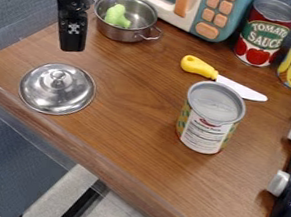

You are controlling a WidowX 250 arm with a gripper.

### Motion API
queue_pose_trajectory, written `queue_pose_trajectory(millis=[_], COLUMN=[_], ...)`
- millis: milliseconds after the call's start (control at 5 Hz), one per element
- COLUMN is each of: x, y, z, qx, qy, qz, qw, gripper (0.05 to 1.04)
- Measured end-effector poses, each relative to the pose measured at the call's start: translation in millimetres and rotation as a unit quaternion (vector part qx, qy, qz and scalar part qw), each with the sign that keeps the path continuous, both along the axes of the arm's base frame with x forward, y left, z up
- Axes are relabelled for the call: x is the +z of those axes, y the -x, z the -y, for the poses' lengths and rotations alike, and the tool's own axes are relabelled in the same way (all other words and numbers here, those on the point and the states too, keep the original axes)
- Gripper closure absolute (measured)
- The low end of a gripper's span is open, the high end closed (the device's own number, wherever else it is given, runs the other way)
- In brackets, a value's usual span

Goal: Remove the green object from the pot to the bottom of the table.

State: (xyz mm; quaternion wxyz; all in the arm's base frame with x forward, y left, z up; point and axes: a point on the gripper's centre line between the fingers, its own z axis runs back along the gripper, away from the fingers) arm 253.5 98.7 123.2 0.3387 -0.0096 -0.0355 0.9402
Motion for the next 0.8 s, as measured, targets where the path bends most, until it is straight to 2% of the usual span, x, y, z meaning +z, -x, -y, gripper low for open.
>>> queue_pose_trajectory(millis=[200,400,600,800], x=[-8.0,-8.7,-3.3,9.6], y=[0,-29,-69,-99], z=[1,4,13,15], qx=[0.004,0.014,0.008,0.024], qy=[0.009,0.028,0.025,0.02], qz=[-0.014,-0.015,-0.002,0.025], qw=[0.9998,0.9994,0.9997,0.9992], gripper=[0.083,0.083,0.083,0.083])
